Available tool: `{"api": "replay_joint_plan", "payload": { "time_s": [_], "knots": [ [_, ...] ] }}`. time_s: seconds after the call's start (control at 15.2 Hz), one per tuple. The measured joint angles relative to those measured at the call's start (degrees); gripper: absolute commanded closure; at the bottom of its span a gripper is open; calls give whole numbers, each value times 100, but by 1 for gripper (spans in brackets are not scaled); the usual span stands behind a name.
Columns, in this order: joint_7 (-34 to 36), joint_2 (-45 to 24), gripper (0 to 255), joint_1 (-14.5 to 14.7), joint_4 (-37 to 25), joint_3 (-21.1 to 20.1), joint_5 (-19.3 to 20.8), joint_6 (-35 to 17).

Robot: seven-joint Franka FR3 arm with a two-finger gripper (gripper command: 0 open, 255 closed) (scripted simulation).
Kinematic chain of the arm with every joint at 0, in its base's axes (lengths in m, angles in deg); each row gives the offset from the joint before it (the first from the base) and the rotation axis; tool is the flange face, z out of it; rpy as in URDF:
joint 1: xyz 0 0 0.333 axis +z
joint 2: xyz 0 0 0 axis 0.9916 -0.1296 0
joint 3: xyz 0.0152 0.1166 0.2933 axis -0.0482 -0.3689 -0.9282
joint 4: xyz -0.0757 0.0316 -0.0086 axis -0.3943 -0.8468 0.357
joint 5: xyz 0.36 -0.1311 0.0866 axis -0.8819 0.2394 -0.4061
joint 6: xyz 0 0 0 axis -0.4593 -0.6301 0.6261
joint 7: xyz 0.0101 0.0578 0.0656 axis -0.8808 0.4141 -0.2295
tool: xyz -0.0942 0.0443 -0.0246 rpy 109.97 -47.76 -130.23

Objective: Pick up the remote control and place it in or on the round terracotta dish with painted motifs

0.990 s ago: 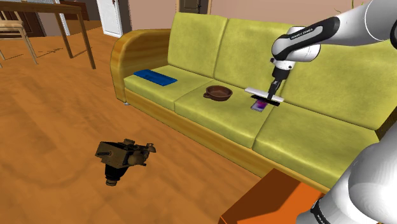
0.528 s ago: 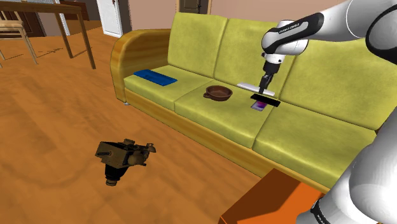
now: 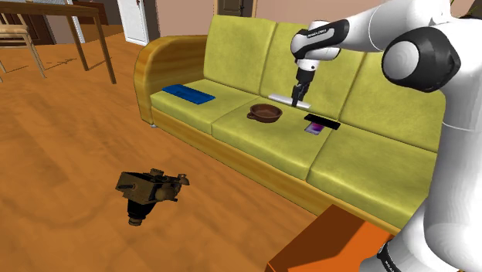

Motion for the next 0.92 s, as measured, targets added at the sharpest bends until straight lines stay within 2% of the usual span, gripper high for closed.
{"api": "replay_joint_plan", "payload": {
  "time_s": [0.26,0.53,0.73,0.92],
  "knots": [
    [257,-749,255,-56,-1076,-181,-252,365],
    [519,-1727,255,-314,-2701,-370,-507,1009],
    [561,-1900,255,-326,-2830,-411,-550,966],
    [540,-1921,255,-297,-2641,-418,-563,767]
  ]
}}
